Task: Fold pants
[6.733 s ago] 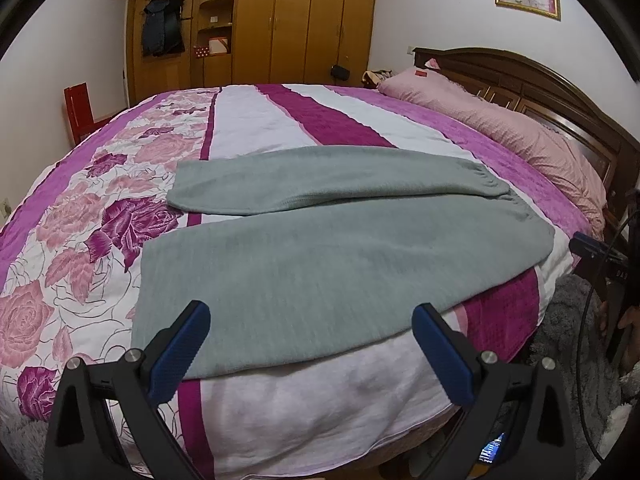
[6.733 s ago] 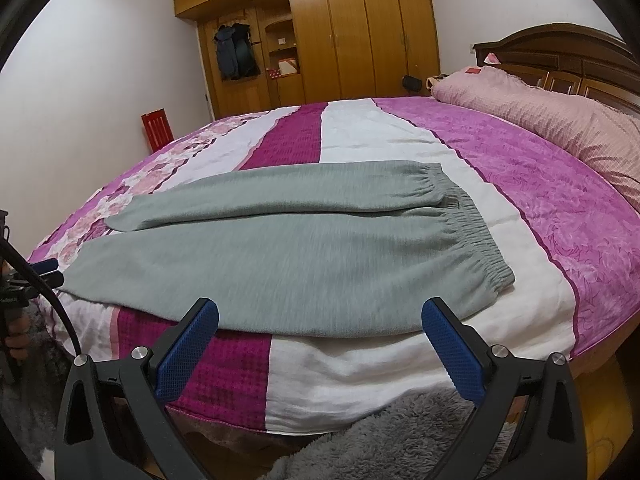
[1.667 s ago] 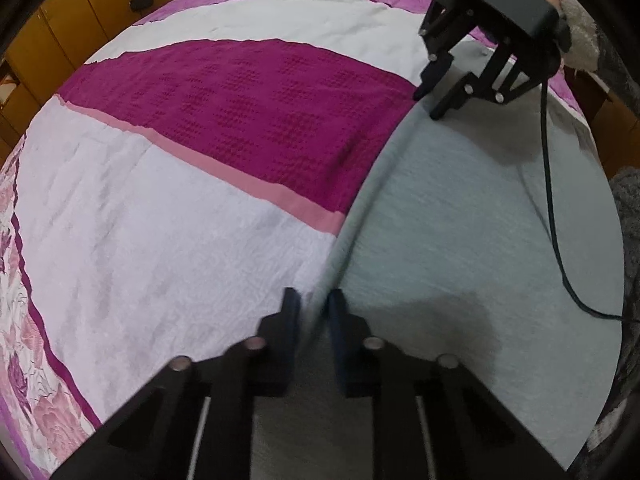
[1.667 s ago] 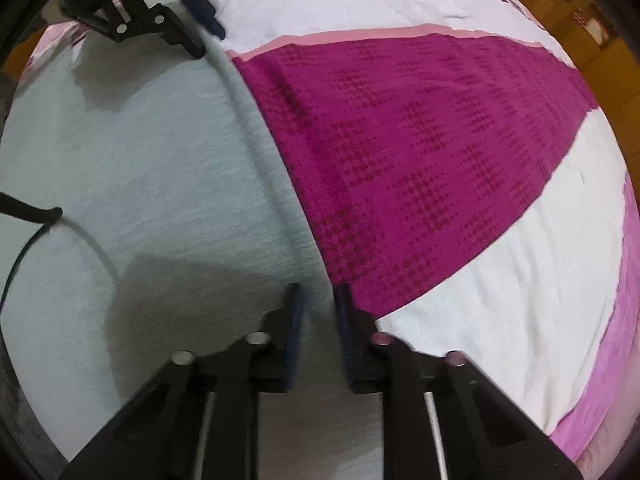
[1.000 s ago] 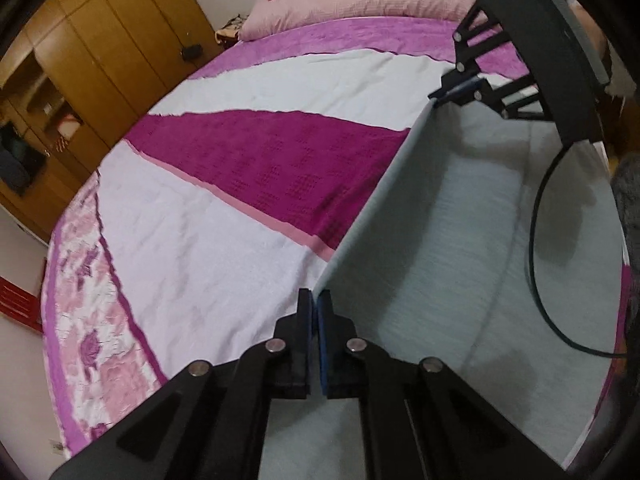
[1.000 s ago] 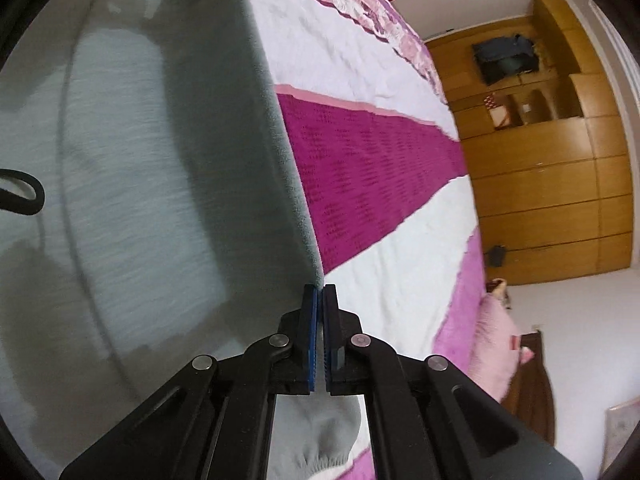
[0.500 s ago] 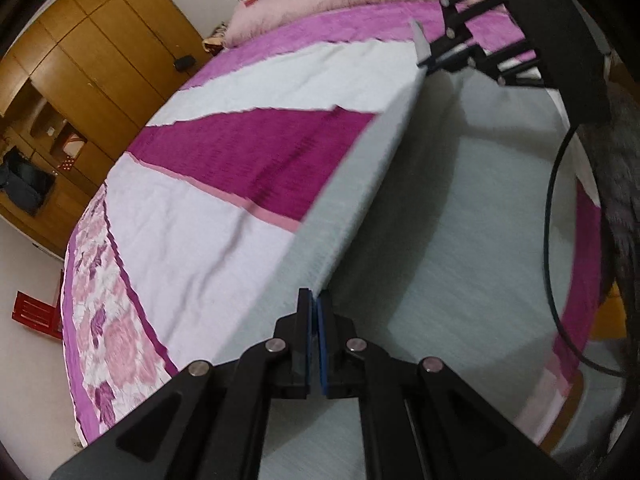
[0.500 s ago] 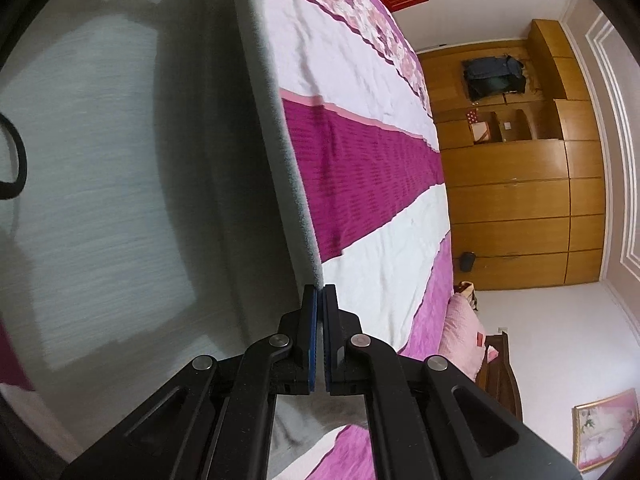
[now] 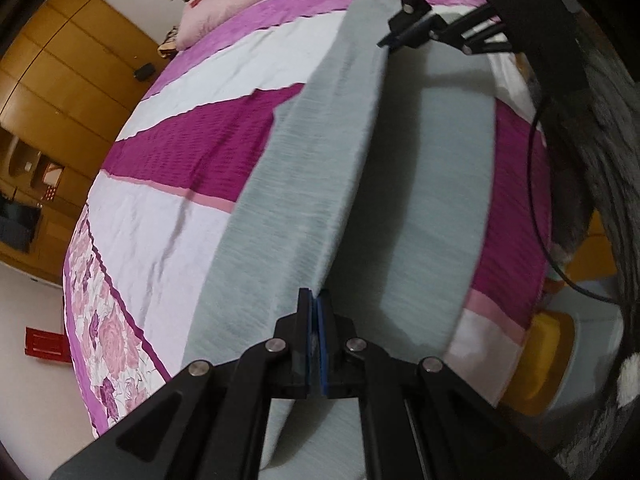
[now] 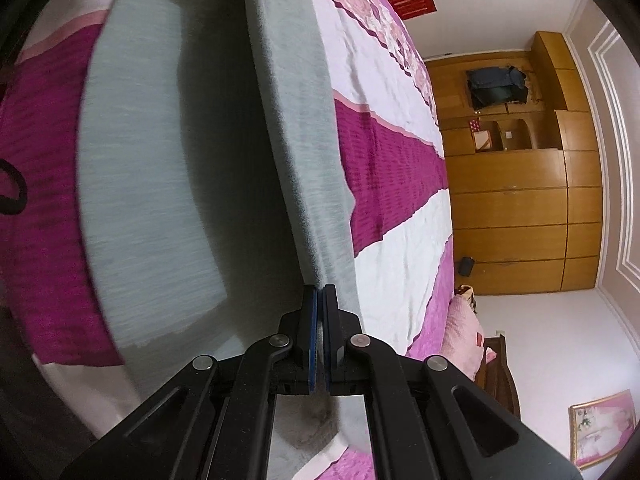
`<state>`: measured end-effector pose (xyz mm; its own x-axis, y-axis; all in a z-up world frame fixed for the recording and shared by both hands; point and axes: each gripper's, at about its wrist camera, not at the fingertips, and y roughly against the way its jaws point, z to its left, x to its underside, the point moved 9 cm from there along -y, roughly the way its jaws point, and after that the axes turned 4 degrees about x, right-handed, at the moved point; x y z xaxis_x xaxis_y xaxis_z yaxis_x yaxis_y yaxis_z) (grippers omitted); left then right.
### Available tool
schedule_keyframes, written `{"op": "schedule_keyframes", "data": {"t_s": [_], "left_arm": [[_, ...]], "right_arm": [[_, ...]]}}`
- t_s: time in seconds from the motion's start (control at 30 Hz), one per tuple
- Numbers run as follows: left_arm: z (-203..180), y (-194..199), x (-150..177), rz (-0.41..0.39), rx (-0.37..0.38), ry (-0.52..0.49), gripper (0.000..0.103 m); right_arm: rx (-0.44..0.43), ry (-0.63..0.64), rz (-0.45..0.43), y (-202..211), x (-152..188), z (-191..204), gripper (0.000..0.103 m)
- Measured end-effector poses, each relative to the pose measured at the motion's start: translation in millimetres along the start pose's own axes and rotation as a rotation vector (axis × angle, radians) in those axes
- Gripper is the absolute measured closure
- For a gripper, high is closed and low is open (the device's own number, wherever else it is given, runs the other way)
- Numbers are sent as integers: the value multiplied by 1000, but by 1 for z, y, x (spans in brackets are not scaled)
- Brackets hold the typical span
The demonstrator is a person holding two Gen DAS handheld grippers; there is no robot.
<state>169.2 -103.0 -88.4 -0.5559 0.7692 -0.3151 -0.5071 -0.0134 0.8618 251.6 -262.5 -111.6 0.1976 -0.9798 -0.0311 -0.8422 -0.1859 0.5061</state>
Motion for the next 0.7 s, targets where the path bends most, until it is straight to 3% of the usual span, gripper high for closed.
{"op": "schedule_keyframes", "data": {"t_s": [0.27,0.43,0.7], "left_arm": [[-24,5,14,30,-3,-75,101],[-38,10,20,57,6,-150,101],[-54,7,26,76,26,-191,101]], "right_arm": [[22,82,-24,19,-1,35,103],[91,130,-37,26,0,44,103],[68,156,-43,29,-1,57,103]]}}
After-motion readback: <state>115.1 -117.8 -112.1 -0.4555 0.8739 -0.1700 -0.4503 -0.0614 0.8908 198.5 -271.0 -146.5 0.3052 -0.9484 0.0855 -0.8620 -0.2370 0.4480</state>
